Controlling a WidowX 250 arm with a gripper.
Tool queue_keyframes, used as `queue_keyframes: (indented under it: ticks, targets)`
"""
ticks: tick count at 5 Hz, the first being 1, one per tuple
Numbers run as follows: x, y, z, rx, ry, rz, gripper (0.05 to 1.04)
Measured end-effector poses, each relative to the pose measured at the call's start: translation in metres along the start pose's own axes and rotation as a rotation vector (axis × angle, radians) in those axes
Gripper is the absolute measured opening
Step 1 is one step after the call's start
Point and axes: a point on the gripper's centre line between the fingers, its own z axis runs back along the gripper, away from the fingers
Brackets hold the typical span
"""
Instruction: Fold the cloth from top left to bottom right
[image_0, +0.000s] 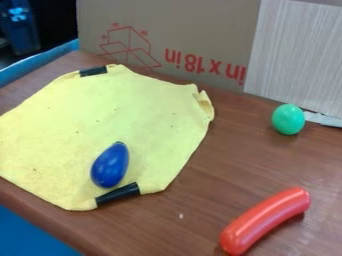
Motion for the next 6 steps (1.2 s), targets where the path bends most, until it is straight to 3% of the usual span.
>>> queue_keyframes:
  ticks: [1,2,3,5,6]
  targets:
    - [0.005,0.034,-0.004,0.002,-0.124,-0.085,1.0]
    - [0.017,0.059,-0.006,-0.027,-0.235,-0.109,1.0]
    - [0.031,0.075,-0.007,-0.002,-0.3,-0.215,1.0]
    - [0.058,0.098,-0.031,0.056,-0.282,-0.313,1.0]
    - [0.065,0.113,-0.046,0.094,-0.25,-0.287,1.0]
